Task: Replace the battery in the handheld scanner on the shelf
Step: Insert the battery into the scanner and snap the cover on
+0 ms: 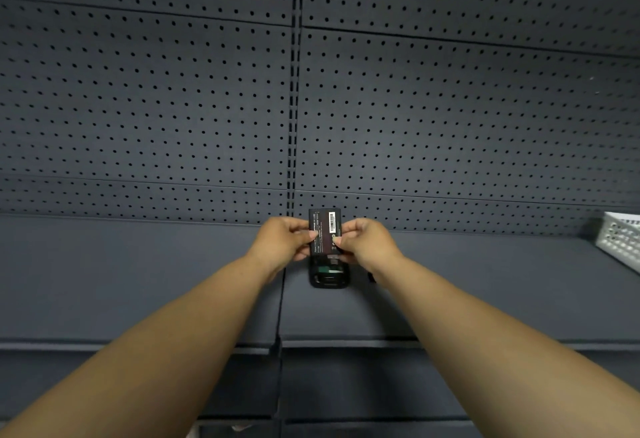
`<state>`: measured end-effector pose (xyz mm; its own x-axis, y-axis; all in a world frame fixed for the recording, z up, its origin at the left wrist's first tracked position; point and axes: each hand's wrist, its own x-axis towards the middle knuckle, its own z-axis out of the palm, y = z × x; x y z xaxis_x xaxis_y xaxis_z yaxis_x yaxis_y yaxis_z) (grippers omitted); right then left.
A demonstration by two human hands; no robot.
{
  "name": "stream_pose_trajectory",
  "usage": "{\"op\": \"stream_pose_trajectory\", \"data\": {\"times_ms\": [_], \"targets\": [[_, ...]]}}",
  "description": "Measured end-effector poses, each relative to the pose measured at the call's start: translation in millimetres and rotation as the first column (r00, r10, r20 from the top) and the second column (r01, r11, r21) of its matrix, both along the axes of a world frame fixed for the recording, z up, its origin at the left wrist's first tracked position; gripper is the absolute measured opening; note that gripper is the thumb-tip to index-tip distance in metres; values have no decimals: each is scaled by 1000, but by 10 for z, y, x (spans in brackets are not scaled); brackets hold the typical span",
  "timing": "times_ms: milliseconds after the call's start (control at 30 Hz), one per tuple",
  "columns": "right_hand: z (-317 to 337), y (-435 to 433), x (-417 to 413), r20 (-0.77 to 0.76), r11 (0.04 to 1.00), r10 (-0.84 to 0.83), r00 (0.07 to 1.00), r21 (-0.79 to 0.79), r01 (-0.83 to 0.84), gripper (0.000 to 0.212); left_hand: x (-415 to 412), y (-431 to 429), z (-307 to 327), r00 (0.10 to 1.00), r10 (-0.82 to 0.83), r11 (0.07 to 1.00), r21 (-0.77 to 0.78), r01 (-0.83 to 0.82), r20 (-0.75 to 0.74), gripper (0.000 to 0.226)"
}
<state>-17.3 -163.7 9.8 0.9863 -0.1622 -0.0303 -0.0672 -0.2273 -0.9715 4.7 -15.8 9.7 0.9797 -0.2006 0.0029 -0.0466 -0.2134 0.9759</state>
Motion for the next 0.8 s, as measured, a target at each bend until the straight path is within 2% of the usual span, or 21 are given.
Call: {"op": "stream_pose_trajectory", "data": {"times_ms": [167, 267, 433, 567, 700, 800], "targets": [[-106, -310, -53, -86, 999, 18, 996, 48, -14, 19, -110, -311, -100, 996, 83, 996, -23, -84, -41, 36], [-166, -412, -63, -105, 997, 39, 994, 63, -33, 17, -150, -433, -161, 993, 104, 995, -7, -104, -62, 31], [-273, -412, 5, -135, 998, 47, 990, -28, -51, 22, -180, -430, -201, 990, 106, 994, 41, -102, -92, 25], [-289, -348, 74, -120, 995, 86, 989, -36, -91, 25, -102, -317, -191, 990, 101, 993, 77, -94, -94, 25], [-278, -270, 103, -110, 978, 131, 985, -146, -146, 38, -2, -211, -180, 990, 62, 993, 105, -49, -125, 25], [-288, -256, 135, -133, 977, 124, 983, -160, -145, 38, 66, -176, -188, 987, 16, 994, 114, 3, -160, 19]]}}
